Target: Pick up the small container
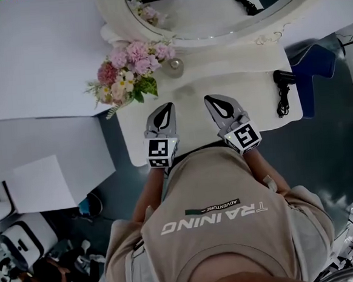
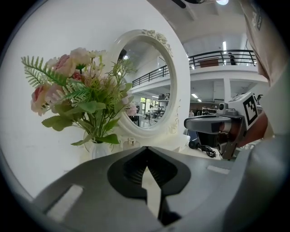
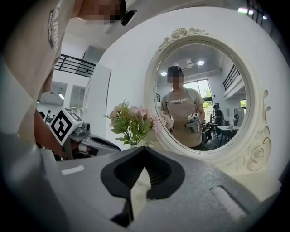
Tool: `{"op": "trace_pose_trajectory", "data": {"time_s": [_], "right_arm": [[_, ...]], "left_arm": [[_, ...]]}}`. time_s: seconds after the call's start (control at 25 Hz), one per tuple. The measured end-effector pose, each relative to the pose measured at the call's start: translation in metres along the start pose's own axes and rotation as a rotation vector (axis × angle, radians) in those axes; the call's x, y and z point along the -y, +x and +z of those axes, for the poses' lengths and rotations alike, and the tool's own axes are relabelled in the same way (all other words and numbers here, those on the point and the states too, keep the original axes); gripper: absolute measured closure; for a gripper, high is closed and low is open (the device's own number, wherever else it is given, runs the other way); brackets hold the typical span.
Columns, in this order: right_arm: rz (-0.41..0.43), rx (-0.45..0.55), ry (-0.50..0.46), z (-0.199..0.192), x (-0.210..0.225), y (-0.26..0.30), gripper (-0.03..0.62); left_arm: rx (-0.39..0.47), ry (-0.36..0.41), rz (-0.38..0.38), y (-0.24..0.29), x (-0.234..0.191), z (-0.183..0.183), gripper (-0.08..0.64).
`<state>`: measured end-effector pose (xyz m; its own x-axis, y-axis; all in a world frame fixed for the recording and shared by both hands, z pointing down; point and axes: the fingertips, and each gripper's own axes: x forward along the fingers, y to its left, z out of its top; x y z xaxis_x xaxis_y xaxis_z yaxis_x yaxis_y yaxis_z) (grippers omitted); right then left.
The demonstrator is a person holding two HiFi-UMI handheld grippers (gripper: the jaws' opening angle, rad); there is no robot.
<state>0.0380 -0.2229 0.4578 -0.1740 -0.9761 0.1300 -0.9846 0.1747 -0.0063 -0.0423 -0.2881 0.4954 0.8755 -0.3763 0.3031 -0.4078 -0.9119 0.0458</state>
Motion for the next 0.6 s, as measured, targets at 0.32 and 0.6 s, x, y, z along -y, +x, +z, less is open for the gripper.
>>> {"op": "trace_pose_trajectory", "data": {"time_s": [0.32,0.6], "right_arm": [[0.047,0.031,-0.022,0.008,0.029,-0.006,0.589],[0.061,0.052,-0.031,0.008,0.043,-0.011,0.589]], "left_arm": [[-0.004,-0.041,0.045,0.02,0.009,0.015,0.543],[-0.034,-0.093,0.092,0.039,0.005,0.011,0.543]]}}
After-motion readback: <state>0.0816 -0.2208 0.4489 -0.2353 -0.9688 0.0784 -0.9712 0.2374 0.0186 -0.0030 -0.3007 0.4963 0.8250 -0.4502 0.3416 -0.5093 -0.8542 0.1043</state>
